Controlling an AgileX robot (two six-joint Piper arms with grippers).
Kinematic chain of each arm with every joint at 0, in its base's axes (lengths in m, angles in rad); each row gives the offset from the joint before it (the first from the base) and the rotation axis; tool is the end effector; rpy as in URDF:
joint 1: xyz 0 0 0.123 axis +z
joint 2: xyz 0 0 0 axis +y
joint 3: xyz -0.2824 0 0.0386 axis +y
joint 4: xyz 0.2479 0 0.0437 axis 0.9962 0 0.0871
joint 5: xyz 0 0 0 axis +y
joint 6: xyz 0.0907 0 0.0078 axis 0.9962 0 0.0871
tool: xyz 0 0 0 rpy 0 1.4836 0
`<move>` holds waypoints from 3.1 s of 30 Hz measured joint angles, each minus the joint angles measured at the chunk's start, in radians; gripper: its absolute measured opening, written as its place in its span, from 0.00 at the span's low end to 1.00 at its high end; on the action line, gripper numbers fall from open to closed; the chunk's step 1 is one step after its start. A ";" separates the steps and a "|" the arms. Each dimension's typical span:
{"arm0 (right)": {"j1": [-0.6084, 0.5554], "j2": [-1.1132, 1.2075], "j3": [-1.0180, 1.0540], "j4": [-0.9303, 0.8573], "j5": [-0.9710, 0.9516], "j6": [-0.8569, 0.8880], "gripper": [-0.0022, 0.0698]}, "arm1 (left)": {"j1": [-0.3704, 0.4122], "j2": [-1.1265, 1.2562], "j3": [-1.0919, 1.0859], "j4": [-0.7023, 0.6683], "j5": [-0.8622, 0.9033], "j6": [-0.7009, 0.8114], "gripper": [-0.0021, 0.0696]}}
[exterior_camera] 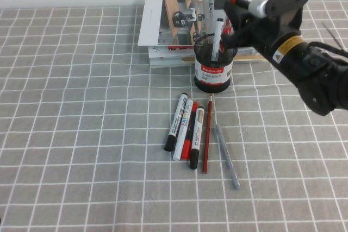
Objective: Put the pen into the pen holder
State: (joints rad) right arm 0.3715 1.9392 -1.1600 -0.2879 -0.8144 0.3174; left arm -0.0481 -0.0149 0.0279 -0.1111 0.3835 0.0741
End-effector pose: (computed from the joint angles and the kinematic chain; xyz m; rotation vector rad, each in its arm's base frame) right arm 0.3970 0.1748 0.2383 -0.3589 1.4518 0.5481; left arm 0.0519 -0.0063 0.1702 0.0465 1.8781 -0.0919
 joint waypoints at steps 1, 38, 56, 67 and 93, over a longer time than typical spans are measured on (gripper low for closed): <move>0.000 0.015 0.000 0.002 -0.002 0.000 0.11 | 0.000 0.000 0.000 0.000 0.000 0.000 0.02; 0.001 -0.922 0.608 -0.388 0.149 0.433 0.01 | 0.000 0.000 0.000 0.000 0.000 0.000 0.02; 0.001 -1.478 0.781 -0.765 0.510 0.623 0.01 | 0.000 0.000 0.000 0.000 0.000 0.000 0.02; 0.001 -1.566 0.955 -0.095 0.563 -0.068 0.01 | 0.000 0.000 0.000 0.000 0.000 0.000 0.02; -0.350 -1.946 1.184 0.255 1.151 -0.175 0.01 | 0.000 0.000 0.000 0.000 0.000 0.000 0.02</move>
State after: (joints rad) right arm 0.0214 -0.0067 0.0236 -0.0326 0.3361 0.1428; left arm -0.0481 -0.0149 0.0279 -0.1111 0.3835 0.0741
